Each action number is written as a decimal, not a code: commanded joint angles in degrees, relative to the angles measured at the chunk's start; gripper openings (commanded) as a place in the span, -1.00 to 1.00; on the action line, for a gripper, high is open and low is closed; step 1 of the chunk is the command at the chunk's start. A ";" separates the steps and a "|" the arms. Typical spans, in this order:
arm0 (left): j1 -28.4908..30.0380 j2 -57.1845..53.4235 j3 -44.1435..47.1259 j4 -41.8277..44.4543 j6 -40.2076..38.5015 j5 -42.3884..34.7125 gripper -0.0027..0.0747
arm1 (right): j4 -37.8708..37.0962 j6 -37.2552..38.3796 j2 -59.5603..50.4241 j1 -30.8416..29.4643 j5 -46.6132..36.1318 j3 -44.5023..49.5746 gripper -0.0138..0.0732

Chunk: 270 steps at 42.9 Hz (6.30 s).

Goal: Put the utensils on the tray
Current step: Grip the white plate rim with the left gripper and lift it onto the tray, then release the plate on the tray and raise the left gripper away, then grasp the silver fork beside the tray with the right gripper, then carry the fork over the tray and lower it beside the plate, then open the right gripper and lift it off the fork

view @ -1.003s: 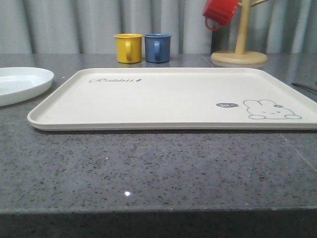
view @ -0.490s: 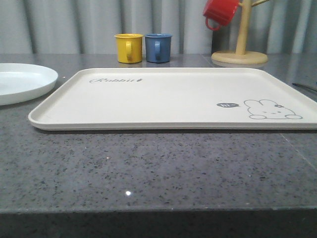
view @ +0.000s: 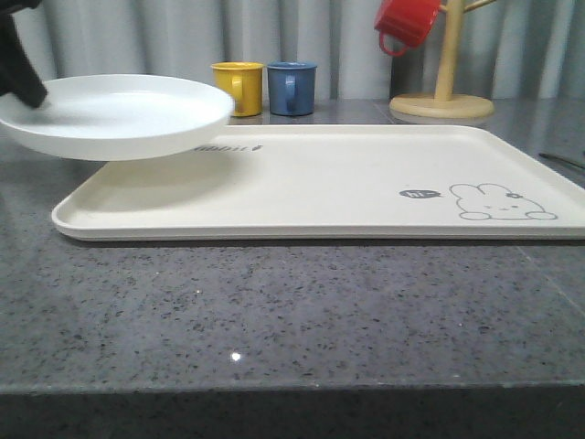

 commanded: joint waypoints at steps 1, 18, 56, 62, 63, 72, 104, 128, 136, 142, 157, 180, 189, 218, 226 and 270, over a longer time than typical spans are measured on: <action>-4.45 -1.99 -1.89 -2.77 -0.03 -3.06 -0.98 | -0.25 0.00 0.25 -0.30 -3.29 -1.90 0.35; -12.45 3.86 -1.89 -2.77 -0.03 -7.00 -0.93 | -0.25 0.00 0.25 -0.30 -3.27 -1.90 0.35; -35.84 -25.60 5.43 35.99 -20.74 -6.16 0.15 | -0.25 0.00 0.25 -0.30 -3.13 -1.90 0.35; -38.30 -34.86 12.95 33.56 -20.72 -8.48 0.15 | -0.25 0.00 0.25 -0.30 -3.13 -1.90 0.35; -38.44 -36.25 14.08 33.11 -20.72 -8.92 0.15 | -0.25 0.00 0.25 -0.30 -3.13 -1.90 0.35; -38.53 -47.68 23.47 31.51 -20.72 -9.88 0.15 | -0.25 0.00 0.25 -0.30 -3.13 -1.90 0.35; -38.53 -53.58 27.44 31.62 -20.72 -9.46 0.15 | -0.63 0.00 9.96 -0.30 -0.22 -9.74 0.34; -38.53 -53.58 27.44 31.62 -20.72 -9.46 0.15 | -1.39 0.00 40.79 -0.30 13.66 -29.99 0.22; -38.53 -53.58 27.44 31.62 -20.72 -9.46 0.15 | -1.39 0.00 48.00 -0.30 14.16 -33.56 0.03; -38.53 -53.58 27.44 31.62 -20.72 -9.46 0.15 | -1.67 0.00 51.71 -0.30 14.34 -35.09 0.03; -38.53 -53.58 27.44 31.62 -20.72 -9.46 0.15 | -2.00 0.00 53.63 -0.30 16.00 -35.29 -0.52; -38.53 -53.58 27.44 31.62 -20.72 -9.46 0.15 | 3.75 -1.55 44.89 10.19 18.12 -38.54 -0.83; -38.53 -53.58 27.44 31.62 -20.72 -9.46 0.15 | 10.20 -0.60 49.34 19.19 22.45 -46.32 -0.83; -38.53 -53.58 27.44 31.62 -20.72 -9.46 0.15 | -1.31 25.93 62.16 22.36 14.55 -52.36 -0.82; -38.53 -53.58 27.44 31.62 -20.72 -9.46 0.15 | -1.31 25.93 62.16 22.36 14.02 -52.36 -0.72; -38.53 -53.58 27.44 31.62 -20.72 -9.46 0.15 | -11.04 10.34 39.28 15.43 22.85 -42.06 0.11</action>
